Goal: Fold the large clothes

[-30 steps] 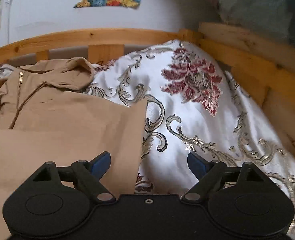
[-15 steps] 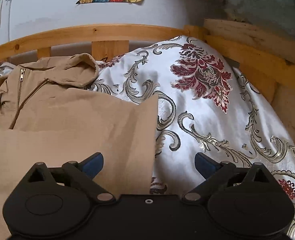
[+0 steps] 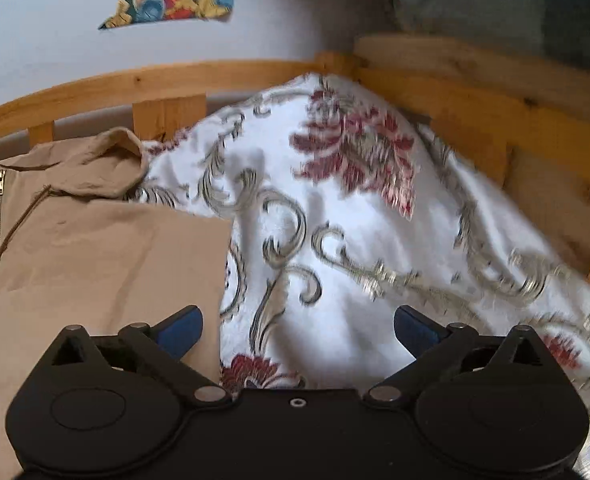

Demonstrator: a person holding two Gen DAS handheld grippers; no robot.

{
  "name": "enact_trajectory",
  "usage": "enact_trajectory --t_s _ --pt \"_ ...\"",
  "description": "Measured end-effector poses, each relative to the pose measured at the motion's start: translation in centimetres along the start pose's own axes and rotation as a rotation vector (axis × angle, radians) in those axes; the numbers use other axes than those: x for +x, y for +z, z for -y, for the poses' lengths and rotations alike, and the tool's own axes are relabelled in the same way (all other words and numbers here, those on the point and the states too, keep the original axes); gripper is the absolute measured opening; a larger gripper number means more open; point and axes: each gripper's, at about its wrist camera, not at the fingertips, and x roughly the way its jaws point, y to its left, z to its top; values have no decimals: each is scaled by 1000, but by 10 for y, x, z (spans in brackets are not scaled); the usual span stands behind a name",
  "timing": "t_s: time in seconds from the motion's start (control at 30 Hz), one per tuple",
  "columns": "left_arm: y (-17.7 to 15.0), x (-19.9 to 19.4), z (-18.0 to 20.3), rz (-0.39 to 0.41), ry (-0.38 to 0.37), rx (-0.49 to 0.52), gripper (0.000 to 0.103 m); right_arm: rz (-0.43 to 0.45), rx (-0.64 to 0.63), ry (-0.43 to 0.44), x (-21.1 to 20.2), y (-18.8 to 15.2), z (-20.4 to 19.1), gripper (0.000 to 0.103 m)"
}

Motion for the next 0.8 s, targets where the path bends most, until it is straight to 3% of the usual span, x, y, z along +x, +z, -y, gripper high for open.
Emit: enact_trajectory --t_s 0.13,0.23,0.33,0.43,0.47,0.5,0.6,0.67,0.8 --pt "-1 1 10 14 45 46 10 -20 -38 64 4 -4 -12 102" --pt "0 5 10 4 61 55 11 -138 -181 8 22 -18 -34 102" --pt "0 8 9 2 83 55 18 -89 -265 -17 19 -31 -44 102" --pt "1 6 6 -13 112 44 44 -138 -284 -28 4 -22 -44 101" --pt "2 5 6 -17 120 50 64 -152 -265 -19 -6 -20 -41 102" --pt "3 3 6 -17 119 53 76 -171 -260 -4 -14 -19 -39 102" --pt "6 -3 7 -3 95 52 82 -256 -350 -2 -16 -29 -47 102" --pt "9 -7 9 18 86 57 89 -247 -376 -2 -15 -40 -48 102" --pt "18 -23 1 83 135 64 91 -292 -218 37 -37 -30 -35 101"
